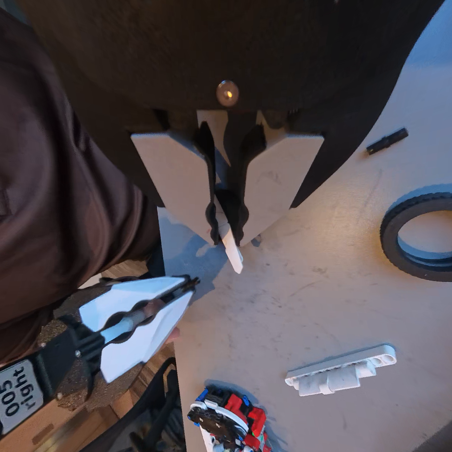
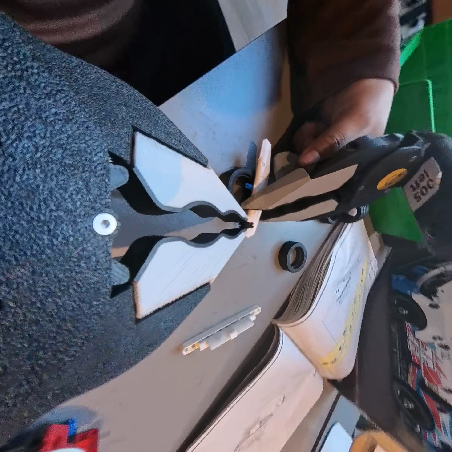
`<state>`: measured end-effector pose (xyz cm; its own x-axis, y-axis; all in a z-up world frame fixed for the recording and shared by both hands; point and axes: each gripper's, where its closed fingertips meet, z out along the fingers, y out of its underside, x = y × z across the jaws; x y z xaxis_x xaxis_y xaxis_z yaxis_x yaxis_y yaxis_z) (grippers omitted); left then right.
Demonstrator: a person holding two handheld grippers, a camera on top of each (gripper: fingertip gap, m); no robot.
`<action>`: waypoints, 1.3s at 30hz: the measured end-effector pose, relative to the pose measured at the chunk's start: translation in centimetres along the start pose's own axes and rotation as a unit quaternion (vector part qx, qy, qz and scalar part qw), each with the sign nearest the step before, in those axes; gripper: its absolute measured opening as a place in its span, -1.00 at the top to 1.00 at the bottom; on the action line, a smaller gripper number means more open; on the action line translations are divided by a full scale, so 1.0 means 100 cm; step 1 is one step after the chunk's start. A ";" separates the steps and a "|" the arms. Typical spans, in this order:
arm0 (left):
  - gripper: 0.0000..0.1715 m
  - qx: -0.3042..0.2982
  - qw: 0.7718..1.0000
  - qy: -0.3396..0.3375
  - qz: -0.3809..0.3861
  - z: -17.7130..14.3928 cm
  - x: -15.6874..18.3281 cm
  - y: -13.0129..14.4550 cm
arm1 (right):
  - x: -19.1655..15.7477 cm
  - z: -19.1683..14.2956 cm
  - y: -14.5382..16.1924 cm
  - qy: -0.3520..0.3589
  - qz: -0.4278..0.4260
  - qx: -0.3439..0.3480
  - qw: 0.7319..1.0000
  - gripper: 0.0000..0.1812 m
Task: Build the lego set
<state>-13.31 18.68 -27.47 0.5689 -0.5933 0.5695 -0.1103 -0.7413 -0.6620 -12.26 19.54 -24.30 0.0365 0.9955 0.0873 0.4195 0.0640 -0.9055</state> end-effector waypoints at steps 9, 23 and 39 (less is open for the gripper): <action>0.35 -0.024 0.999 -0.018 0.023 -0.015 0.011 0.010 | -0.011 -0.016 0.006 0.080 0.087 0.040 0.992 0.95; 0.37 -0.099 0.966 -0.206 0.123 0.005 0.011 0.017 | -0.011 -0.028 0.010 0.054 0.009 0.014 0.998 0.95; 0.37 -0.106 0.963 -0.196 0.154 0.002 0.003 0.018 | -0.012 -0.013 0.016 0.130 -0.146 -0.022 0.981 0.95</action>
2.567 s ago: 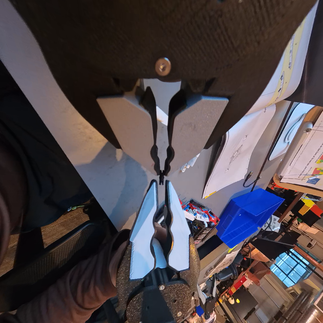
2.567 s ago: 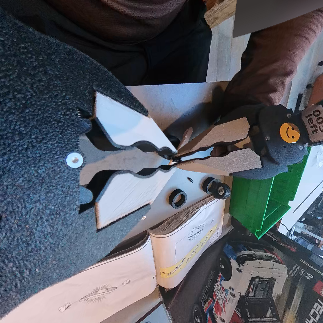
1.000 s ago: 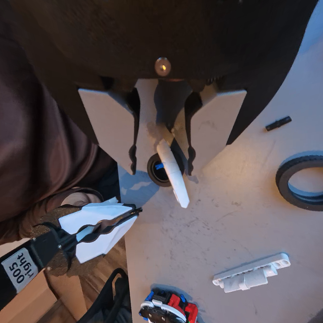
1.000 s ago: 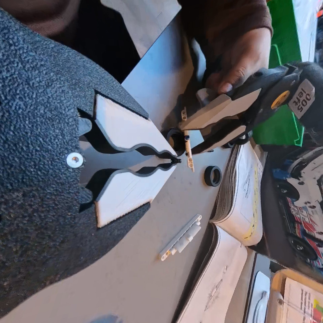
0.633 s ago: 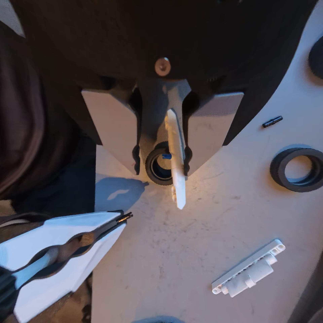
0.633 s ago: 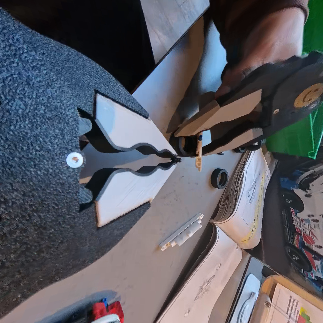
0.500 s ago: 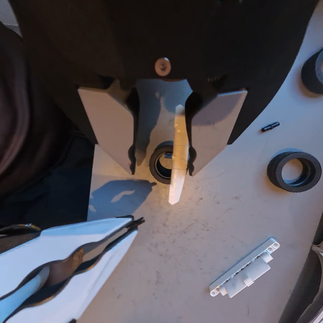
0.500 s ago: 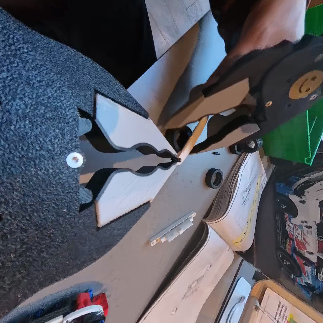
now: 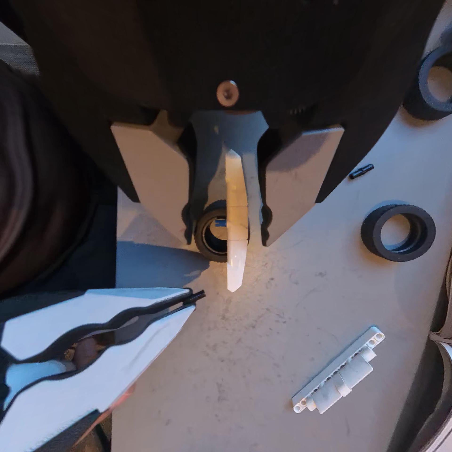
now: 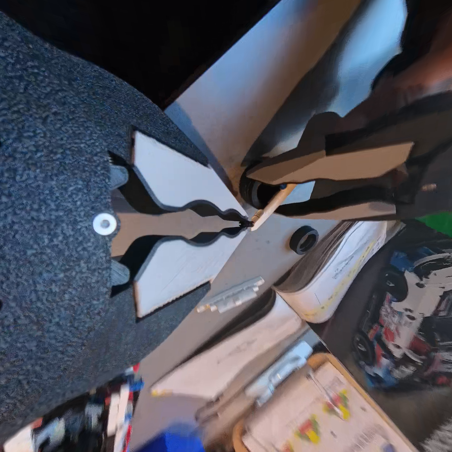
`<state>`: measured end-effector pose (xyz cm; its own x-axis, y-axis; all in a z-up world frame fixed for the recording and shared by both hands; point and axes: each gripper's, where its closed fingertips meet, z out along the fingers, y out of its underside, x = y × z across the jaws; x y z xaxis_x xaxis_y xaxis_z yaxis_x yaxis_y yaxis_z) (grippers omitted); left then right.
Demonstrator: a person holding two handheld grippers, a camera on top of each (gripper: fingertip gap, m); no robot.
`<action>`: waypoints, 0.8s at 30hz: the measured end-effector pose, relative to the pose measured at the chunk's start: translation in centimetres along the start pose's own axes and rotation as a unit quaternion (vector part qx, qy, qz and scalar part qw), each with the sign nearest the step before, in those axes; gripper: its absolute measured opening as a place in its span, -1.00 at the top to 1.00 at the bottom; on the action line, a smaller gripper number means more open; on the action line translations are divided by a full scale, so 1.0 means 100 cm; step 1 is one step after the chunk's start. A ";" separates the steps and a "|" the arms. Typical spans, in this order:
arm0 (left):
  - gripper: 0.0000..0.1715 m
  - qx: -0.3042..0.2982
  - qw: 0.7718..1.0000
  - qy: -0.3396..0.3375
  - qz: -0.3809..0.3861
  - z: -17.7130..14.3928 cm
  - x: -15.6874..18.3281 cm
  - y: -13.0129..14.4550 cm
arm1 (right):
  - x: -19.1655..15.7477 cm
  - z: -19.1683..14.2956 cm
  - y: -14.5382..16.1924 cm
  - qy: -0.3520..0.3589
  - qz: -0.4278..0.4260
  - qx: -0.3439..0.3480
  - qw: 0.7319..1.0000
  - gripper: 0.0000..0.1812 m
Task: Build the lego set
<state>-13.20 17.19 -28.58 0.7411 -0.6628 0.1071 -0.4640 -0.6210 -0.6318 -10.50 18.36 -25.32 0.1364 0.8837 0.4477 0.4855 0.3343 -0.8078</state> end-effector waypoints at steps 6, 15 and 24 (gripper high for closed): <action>0.32 0.005 1.000 0.012 0.017 0.001 0.004 -0.001 | 0.001 -0.004 -0.006 0.071 -0.247 -0.003 0.966 0.95; 0.56 0.000 0.998 0.060 -0.013 -0.010 -0.014 -0.015 | 0.006 -0.003 0.010 0.092 -0.285 -0.038 0.953 0.95; 0.69 0.094 0.957 -0.086 0.261 -0.029 0.028 -0.049 | 0.006 -0.025 -0.032 -0.210 0.299 0.069 0.928 0.96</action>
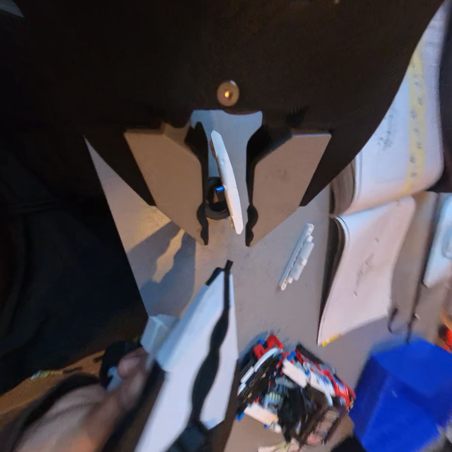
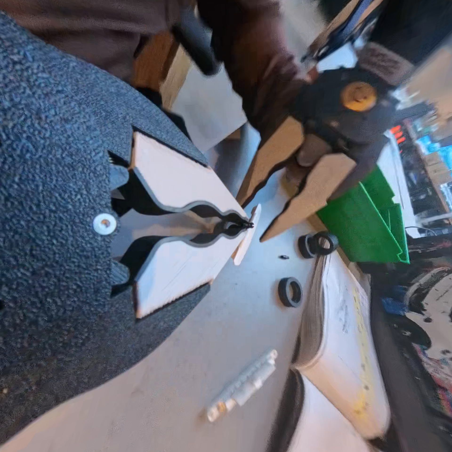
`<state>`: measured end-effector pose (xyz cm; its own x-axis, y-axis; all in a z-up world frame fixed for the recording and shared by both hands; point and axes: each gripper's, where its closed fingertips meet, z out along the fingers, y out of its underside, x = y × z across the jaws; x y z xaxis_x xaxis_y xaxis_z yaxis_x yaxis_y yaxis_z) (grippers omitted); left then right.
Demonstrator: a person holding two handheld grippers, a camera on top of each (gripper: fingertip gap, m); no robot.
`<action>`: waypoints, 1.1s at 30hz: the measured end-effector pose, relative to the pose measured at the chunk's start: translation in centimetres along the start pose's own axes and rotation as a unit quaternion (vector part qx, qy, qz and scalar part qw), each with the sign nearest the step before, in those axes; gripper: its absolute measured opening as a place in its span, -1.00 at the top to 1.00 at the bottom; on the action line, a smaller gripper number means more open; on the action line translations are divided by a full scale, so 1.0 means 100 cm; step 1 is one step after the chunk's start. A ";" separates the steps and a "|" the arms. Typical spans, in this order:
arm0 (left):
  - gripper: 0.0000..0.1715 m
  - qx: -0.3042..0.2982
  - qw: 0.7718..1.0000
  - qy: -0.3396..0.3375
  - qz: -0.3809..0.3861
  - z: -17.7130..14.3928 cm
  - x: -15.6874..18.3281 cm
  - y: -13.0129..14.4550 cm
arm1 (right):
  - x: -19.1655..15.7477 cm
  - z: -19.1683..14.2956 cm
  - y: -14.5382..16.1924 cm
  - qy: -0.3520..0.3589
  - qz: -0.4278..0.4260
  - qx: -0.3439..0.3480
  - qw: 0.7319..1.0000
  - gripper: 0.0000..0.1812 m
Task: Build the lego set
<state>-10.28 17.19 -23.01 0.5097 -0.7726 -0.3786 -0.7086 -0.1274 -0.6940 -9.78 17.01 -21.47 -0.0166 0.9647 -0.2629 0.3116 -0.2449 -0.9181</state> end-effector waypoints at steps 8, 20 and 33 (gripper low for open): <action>0.89 0.006 0.982 -0.088 0.169 0.008 0.006 -0.016 | -0.001 -0.005 0.011 -0.095 0.212 -0.010 0.973 0.96; 0.99 0.030 0.996 -0.027 0.081 0.025 0.002 -0.001 | 0.011 0.004 0.015 -0.085 0.210 -0.004 0.974 0.95; 0.99 0.096 0.989 0.109 0.001 0.013 0.017 -0.002 | -0.001 0.003 0.011 0.027 -0.314 -0.072 0.946 0.91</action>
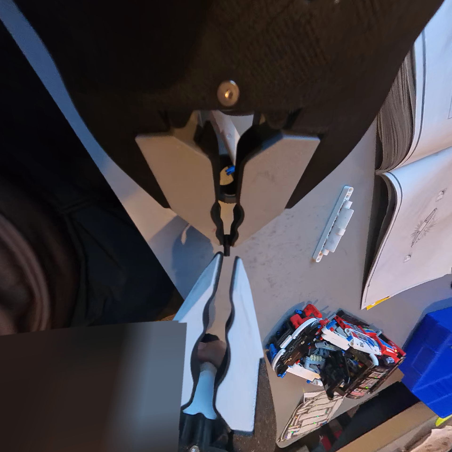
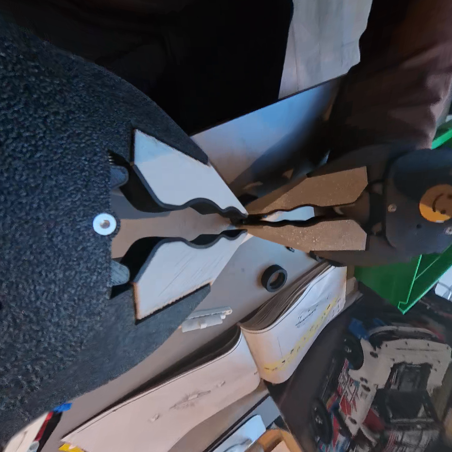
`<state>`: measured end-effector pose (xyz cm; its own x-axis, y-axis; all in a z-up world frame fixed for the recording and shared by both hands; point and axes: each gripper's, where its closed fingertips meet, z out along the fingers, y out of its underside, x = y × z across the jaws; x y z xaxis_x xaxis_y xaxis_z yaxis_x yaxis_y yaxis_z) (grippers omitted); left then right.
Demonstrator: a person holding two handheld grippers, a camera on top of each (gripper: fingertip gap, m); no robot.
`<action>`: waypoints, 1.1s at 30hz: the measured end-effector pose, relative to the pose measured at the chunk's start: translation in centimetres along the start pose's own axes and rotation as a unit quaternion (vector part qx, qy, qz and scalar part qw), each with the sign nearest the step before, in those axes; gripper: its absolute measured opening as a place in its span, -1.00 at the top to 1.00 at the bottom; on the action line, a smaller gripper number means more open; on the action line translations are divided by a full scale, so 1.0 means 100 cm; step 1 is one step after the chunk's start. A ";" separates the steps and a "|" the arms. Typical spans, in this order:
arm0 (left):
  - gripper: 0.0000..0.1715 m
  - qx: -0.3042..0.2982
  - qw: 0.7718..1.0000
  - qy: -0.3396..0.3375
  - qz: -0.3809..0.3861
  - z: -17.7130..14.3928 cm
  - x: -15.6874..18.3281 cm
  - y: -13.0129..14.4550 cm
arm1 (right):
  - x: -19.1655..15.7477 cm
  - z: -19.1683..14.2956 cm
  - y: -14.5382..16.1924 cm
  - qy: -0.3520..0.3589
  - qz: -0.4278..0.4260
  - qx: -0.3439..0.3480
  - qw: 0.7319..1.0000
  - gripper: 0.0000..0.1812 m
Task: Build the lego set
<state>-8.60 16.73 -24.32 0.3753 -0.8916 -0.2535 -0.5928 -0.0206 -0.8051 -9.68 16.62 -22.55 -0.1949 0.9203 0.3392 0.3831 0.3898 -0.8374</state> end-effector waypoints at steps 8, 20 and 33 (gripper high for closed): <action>0.99 0.021 0.999 -0.001 0.034 -0.002 0.005 -0.005 | -0.008 -0.002 0.000 -0.026 -0.012 -0.002 1.000 0.94; 0.99 0.041 0.999 0.008 0.034 -0.003 0.012 -0.012 | -0.015 -0.005 -0.005 -0.040 -0.027 0.003 0.999 0.95; 0.55 -0.134 0.972 -0.027 -0.193 -0.007 -0.022 0.052 | 0.010 0.010 0.023 0.239 0.158 -0.014 0.958 0.96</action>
<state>-13.00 18.30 -27.54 0.6393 -0.7689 0.0054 -0.5621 -0.4721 -0.6791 -9.87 18.43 -24.55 0.3673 0.9003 0.2336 0.3801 0.0840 -0.9211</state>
